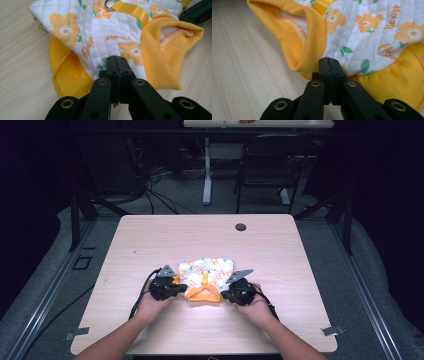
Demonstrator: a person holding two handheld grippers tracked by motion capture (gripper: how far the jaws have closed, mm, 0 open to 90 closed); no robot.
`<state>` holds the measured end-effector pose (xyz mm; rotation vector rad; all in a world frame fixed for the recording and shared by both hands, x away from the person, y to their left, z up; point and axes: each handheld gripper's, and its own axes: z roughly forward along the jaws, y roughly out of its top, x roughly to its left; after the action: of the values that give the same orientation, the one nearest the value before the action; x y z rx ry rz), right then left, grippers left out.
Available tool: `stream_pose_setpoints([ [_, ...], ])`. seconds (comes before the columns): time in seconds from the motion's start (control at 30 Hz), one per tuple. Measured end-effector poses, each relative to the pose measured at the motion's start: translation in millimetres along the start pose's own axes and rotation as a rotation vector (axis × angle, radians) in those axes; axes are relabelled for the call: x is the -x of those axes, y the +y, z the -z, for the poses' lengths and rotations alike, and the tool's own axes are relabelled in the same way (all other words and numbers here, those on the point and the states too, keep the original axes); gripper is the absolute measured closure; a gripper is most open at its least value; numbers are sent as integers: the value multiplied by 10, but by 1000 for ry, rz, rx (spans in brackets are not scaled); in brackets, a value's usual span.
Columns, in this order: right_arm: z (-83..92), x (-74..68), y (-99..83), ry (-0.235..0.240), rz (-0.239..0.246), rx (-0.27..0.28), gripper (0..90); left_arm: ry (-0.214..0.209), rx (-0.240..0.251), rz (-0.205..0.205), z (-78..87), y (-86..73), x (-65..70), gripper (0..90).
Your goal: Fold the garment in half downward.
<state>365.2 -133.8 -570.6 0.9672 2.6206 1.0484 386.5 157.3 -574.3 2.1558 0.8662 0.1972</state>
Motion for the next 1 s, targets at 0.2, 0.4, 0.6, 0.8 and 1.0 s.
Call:
stream_pose_setpoints([
  [0.2, -37, 66, 58, -29, 0, -2, 898, 25, 1, 1, -71, 83, -75, 897],
  [0.4, -87, 150, 115, -40, -24, 5, 898, 37, 9, 7, -121, 138, -162, 897],
  [0.6, -134, 218, 159, -51, -39, 19, 898, 51, 13, 12, -150, 175, -214, 897],
  [0.8, -169, 268, 211, -66, -46, 15, 898, 62, 26, 34, -184, 201, -269, 897],
  [1.0, -202, 316, 243, -78, -66, 25, 898, 60, 39, 55, -199, 205, -309, 897],
])
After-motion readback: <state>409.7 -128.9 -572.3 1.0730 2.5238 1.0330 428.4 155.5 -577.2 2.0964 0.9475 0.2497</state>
